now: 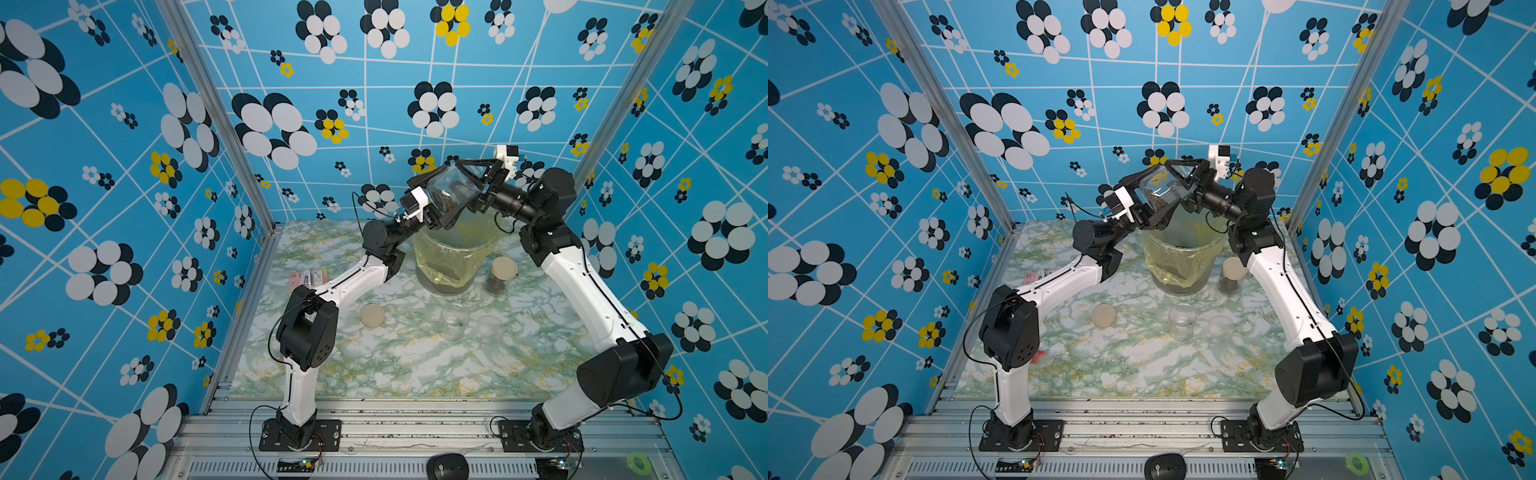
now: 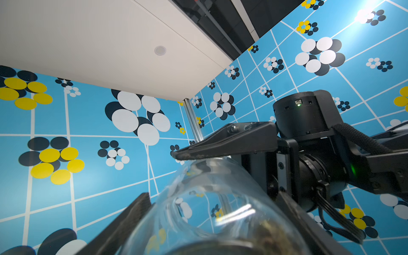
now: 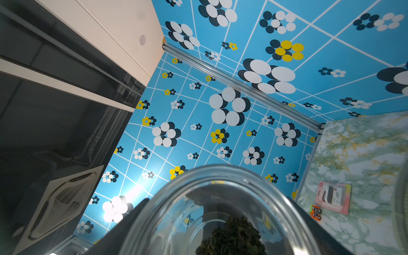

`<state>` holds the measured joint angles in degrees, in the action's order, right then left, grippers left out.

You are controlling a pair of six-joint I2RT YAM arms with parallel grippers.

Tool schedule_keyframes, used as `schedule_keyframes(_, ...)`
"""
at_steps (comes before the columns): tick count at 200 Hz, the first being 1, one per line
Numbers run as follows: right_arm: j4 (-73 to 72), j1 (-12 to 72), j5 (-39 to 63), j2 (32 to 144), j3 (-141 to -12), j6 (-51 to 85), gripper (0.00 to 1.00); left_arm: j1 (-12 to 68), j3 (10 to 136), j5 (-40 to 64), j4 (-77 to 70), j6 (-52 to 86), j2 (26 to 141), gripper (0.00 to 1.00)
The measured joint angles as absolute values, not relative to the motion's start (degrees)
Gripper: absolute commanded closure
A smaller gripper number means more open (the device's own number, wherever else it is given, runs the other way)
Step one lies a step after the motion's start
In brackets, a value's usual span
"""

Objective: Empty moldy tea leaves from jars
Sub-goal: Pour the moldy tea leaves from the jar into the trash bin, then move the trash bin to the center of the board.

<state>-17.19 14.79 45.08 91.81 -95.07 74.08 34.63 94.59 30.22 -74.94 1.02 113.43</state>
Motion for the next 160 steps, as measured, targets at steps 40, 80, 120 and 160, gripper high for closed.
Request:
schedule_keyframes(40,-16.9,12.1,45.6,90.8,-90.3,71.7,0.01,34.1,93.7,30.7,-69.1,2.6,113.4,0.71)
schedule_keyframes(80,-16.6,10.0,45.6,88.9,-86.2,69.7,0.01,32.9,93.7,30.9,-62.5,3.5,112.7,0.72)
schedule_keyframes(120,-16.8,7.9,45.2,85.5,-79.7,68.1,0.01,32.5,95.2,31.8,-54.6,3.9,111.5,0.72)
schedule_keyframes(160,-14.0,2.9,42.1,79.8,-72.3,64.1,0.01,32.5,101.0,33.0,-37.0,1.9,110.6,0.72)
